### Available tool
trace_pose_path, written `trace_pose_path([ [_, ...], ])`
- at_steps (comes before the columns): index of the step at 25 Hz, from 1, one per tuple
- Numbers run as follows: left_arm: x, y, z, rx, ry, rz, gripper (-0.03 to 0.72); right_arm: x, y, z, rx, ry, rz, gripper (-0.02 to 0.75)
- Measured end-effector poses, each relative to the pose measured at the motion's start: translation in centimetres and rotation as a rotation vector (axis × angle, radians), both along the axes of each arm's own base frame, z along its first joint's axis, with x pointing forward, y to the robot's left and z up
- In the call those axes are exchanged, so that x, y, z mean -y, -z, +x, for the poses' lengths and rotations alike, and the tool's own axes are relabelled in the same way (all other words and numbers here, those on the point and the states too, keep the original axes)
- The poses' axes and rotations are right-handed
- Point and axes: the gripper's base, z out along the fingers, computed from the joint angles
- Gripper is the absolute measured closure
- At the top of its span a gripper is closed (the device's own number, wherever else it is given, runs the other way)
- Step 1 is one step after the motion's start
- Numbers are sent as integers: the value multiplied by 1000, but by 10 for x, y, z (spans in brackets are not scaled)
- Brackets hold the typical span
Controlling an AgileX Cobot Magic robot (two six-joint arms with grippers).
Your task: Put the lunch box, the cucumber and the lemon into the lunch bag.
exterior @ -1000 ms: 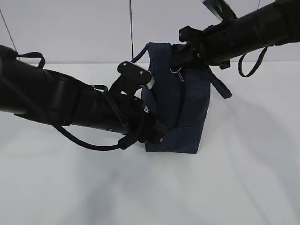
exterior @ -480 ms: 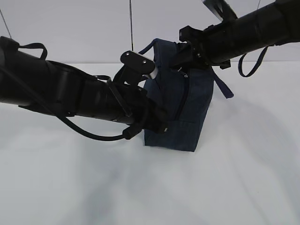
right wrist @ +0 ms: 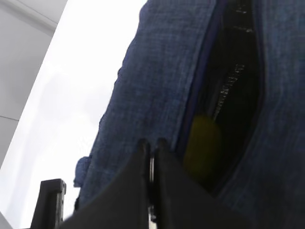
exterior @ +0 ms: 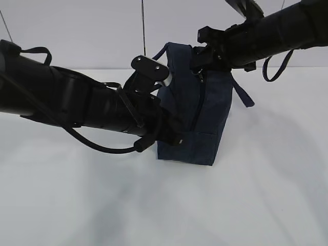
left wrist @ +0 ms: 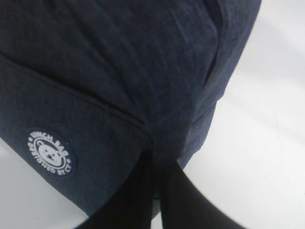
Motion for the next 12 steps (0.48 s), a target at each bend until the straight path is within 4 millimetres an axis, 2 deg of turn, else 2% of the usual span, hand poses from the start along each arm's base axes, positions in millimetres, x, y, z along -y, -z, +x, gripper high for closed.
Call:
trace_pose_path([
  [12, -1, 2, -1, -9, -6, 3, 696, 9, -3, 7, 7, 77, 13, 731],
])
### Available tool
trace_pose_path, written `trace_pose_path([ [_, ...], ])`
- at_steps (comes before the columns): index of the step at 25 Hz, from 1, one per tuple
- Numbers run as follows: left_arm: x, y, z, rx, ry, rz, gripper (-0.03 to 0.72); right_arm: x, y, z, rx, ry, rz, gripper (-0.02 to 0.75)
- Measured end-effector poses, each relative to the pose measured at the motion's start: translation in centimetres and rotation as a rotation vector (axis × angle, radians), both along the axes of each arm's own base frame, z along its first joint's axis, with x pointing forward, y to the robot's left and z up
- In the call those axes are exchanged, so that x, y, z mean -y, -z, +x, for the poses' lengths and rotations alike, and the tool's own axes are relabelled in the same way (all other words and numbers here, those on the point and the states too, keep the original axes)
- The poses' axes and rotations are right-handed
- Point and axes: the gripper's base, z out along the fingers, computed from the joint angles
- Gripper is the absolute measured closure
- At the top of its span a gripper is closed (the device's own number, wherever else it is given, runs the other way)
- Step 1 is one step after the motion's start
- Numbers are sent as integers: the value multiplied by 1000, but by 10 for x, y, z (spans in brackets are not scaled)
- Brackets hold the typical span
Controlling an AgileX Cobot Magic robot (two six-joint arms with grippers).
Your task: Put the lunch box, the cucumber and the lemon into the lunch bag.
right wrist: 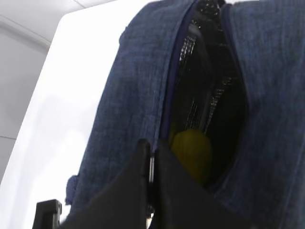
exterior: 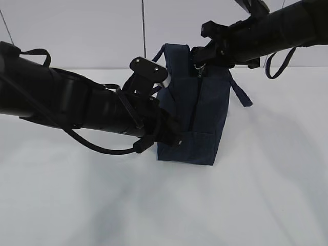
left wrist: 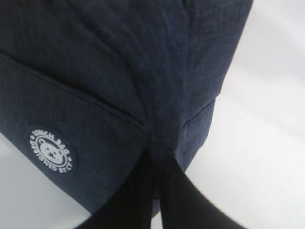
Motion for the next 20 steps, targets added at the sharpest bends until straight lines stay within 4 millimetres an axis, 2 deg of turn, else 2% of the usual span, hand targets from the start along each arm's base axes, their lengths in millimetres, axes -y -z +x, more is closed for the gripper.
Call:
trace_pose_path([
  [6, 0, 0, 0, 1, -4, 2, 696, -2, -3, 5, 2, 2, 18, 731],
  [15, 0, 0, 0, 0, -6, 3, 696, -7, 5, 21, -18, -14, 34, 731],
  [20, 0, 0, 0, 0, -7, 2, 696, -8, 4, 22, -14, -41, 16, 731],
])
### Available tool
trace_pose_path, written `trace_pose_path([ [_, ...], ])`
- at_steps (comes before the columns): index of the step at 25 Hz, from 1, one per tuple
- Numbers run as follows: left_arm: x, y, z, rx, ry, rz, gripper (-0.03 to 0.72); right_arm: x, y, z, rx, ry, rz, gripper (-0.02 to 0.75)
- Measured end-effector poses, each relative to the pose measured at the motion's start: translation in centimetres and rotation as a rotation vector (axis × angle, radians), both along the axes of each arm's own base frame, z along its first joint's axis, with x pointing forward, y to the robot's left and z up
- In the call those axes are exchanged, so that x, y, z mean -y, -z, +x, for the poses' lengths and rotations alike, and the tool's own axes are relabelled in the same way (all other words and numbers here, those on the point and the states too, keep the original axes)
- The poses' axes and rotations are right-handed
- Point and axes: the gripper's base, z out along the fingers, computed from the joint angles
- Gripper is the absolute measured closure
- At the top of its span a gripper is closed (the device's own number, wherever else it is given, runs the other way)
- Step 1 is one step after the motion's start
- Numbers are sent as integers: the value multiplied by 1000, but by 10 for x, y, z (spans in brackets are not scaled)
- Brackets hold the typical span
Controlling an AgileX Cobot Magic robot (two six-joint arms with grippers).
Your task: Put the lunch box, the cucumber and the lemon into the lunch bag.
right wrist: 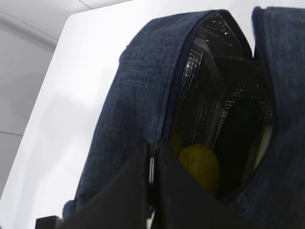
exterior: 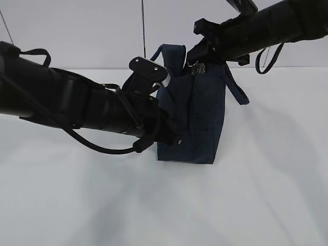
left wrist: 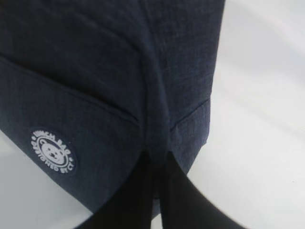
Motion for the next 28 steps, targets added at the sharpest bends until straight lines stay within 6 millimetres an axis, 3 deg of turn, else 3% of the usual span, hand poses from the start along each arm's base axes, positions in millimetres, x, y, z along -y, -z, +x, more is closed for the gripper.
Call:
trace_pose_path([
  [8, 0, 0, 0, -1, 0, 1, 696, 2, 1, -5, -33, -56, -38, 731],
  [18, 0, 1, -1, -4, 2, 0, 697, 1, -13, -19, -54, -140, -51, 731],
  [28, 0, 1, -1, -4, 7, -2, 697, 8, -12, -39, -44, -92, -68, 731],
])
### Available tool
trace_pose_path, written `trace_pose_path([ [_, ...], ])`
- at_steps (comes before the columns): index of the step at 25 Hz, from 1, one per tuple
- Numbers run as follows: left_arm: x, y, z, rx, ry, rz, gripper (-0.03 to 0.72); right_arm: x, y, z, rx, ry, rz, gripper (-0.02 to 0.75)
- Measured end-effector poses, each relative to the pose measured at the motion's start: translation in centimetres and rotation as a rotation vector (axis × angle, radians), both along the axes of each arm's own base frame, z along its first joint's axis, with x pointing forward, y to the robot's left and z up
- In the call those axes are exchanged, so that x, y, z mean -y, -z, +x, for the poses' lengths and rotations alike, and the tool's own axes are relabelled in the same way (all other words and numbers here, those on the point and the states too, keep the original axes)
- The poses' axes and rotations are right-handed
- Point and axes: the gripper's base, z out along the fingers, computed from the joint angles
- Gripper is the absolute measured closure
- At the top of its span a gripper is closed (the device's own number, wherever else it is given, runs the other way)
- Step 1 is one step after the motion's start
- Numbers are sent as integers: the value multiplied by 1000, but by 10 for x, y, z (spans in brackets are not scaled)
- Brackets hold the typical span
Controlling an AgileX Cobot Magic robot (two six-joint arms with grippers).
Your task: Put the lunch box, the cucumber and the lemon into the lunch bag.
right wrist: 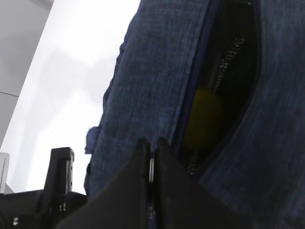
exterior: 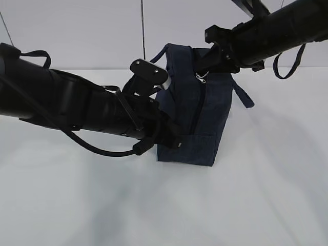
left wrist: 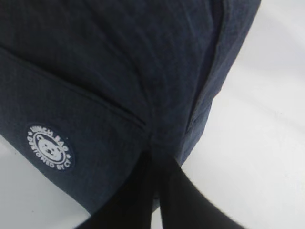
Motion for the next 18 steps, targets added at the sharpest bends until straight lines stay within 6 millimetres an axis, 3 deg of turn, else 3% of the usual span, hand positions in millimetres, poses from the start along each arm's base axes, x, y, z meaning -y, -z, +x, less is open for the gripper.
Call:
trace_pose_path([
  [6, 1, -1, -1, -5, 15, -14, 678, -1, -1, 0, 17, 3, 21, 731],
  [8, 2, -1, -2, -8, 26, -24, 617, -1, 0, 0, 19, 0, 20, 731],
  [14, 3, -5, -3, -7, 30, -40, 309, -1, -2, -1, 29, -5, 18, 731],
  [18, 1, -24, -5, 1, 3, -91, 262, -1, -3, -1, 34, -7, 17, 731],
])
